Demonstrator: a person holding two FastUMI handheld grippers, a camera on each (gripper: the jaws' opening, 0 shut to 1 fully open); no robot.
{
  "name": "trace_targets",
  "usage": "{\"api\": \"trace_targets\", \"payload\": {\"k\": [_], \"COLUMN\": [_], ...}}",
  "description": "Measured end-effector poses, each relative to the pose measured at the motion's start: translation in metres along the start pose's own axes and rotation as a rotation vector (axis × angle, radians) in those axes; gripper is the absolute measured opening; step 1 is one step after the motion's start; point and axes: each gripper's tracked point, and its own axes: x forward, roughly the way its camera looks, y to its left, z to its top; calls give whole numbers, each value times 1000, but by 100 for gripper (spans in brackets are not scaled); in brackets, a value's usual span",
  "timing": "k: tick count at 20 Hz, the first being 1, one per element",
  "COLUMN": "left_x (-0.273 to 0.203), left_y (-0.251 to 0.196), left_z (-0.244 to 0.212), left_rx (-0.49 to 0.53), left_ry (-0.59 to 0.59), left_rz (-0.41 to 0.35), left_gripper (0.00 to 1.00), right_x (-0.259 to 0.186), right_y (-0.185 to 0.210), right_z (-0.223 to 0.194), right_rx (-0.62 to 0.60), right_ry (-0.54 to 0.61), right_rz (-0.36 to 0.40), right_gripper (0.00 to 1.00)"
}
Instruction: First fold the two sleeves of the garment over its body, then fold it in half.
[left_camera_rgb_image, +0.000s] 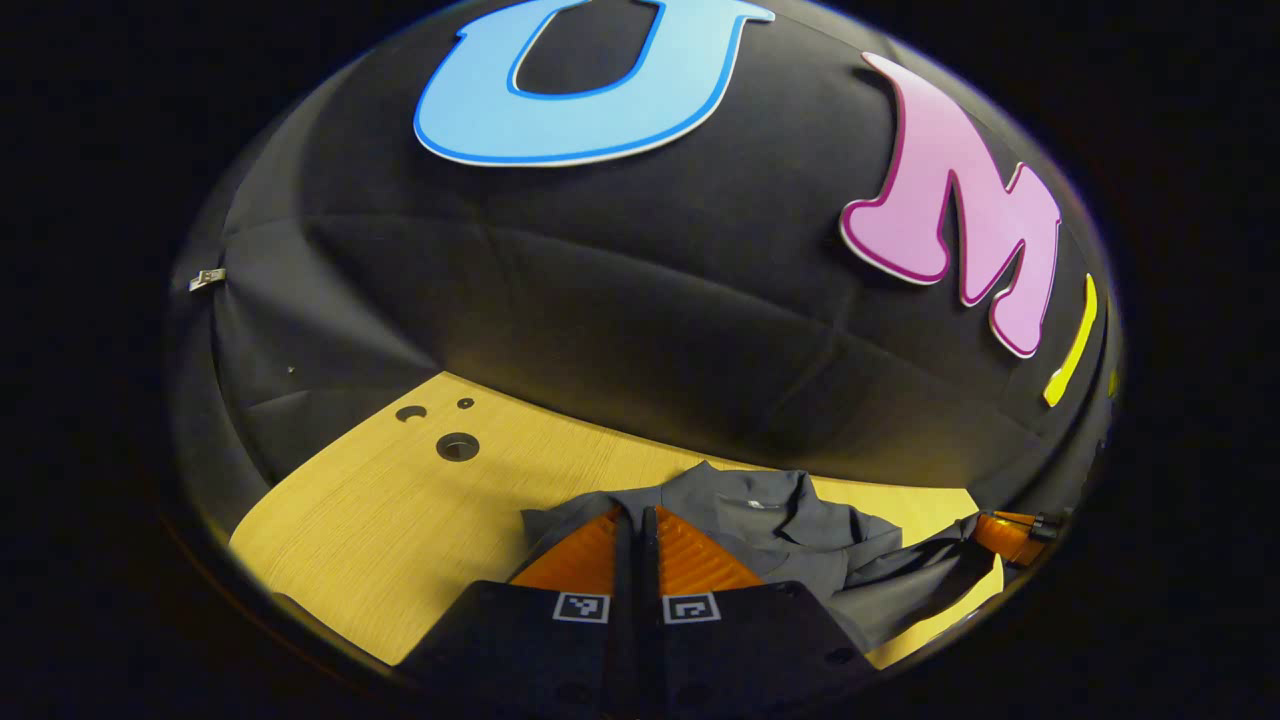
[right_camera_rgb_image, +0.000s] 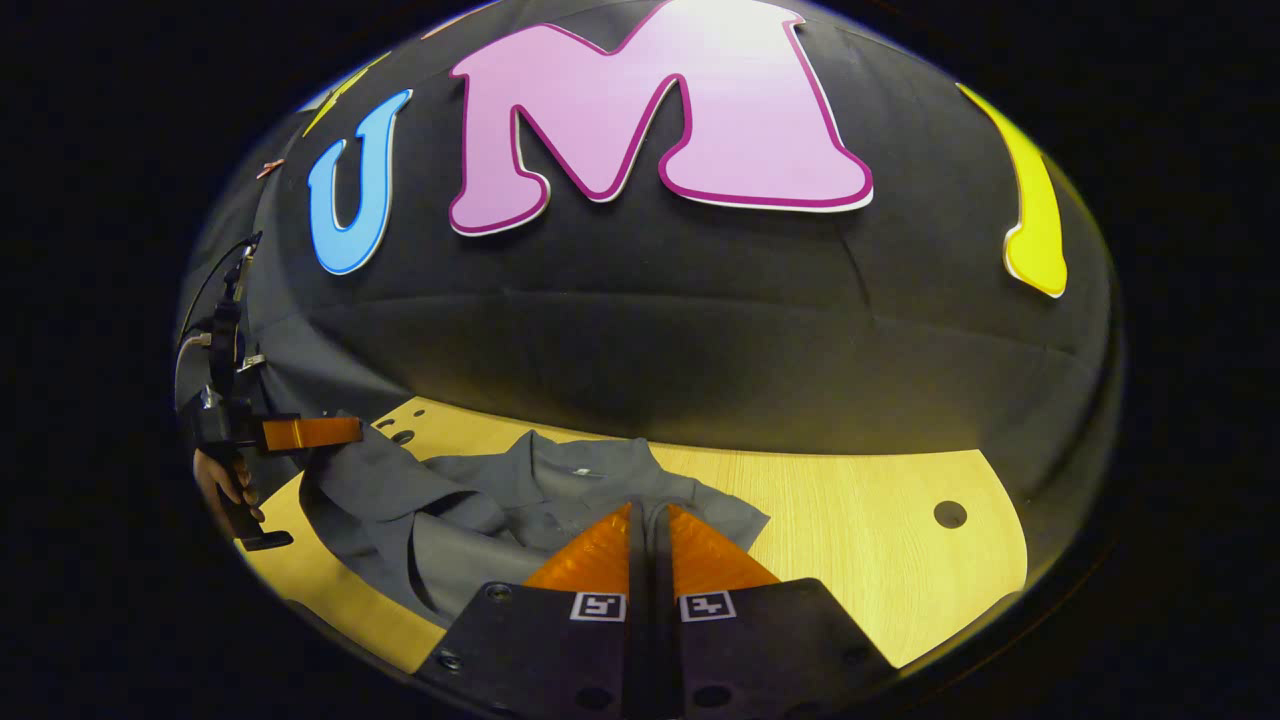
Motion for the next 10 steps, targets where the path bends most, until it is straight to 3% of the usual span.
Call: {"api": "trace_targets", "payload": {"k": [5,10], "left_x": [41,60], "left_y": [10,11], "left_z": [-16,-23], "left_rx": [8,89], "left_ry": [27,44], "left_rz": [22,21], "left_gripper": [5,8], "right_x": [36,61], "right_y": [-7,-11], "right_z": [3,-4], "right_rx": [-44,-62], "right_ry": [-9,-3], "right_rz": [-25,-41], "right_gripper": [5,5]}}
